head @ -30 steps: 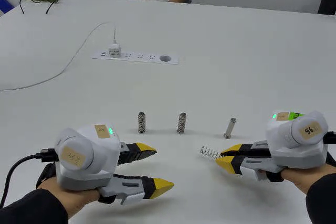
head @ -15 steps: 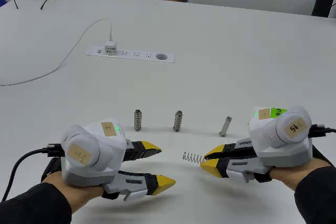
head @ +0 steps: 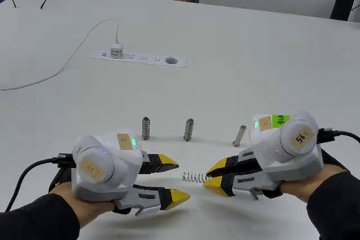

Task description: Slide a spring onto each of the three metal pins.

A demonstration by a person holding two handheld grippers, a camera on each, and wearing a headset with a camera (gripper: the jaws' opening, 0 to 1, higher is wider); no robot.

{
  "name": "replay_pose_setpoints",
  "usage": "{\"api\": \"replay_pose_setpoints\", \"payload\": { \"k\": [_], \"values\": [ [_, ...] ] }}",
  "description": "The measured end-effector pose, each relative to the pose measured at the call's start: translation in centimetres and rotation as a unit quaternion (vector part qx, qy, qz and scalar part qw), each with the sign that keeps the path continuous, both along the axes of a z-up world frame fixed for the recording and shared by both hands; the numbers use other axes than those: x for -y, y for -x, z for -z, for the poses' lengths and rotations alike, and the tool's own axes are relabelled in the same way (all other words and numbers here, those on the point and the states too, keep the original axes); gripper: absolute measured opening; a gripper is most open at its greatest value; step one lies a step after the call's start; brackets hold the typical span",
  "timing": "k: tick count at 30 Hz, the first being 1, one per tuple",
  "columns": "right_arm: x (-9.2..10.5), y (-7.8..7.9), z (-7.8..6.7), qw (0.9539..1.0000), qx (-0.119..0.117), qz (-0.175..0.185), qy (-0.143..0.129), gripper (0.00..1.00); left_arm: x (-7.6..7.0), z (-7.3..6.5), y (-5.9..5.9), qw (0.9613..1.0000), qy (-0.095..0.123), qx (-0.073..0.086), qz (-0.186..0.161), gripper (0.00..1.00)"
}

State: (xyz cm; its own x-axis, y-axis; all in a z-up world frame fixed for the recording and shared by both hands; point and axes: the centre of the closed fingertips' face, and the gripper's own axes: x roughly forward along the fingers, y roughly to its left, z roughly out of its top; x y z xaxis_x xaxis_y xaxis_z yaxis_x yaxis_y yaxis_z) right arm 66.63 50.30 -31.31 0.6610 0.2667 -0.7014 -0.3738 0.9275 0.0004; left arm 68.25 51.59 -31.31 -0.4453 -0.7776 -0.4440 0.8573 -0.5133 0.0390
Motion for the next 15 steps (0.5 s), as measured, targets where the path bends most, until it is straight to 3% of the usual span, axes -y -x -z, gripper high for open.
{"api": "replay_pose_setpoints", "payload": {
  "k": [15],
  "values": [
    [-1.1,0.2,0.2,0.9995,-0.017,-0.027,0.004,0.12,-0.1,0.5,1.0,0.9990,0.003,0.031,0.032,0.20]
  ]
}}
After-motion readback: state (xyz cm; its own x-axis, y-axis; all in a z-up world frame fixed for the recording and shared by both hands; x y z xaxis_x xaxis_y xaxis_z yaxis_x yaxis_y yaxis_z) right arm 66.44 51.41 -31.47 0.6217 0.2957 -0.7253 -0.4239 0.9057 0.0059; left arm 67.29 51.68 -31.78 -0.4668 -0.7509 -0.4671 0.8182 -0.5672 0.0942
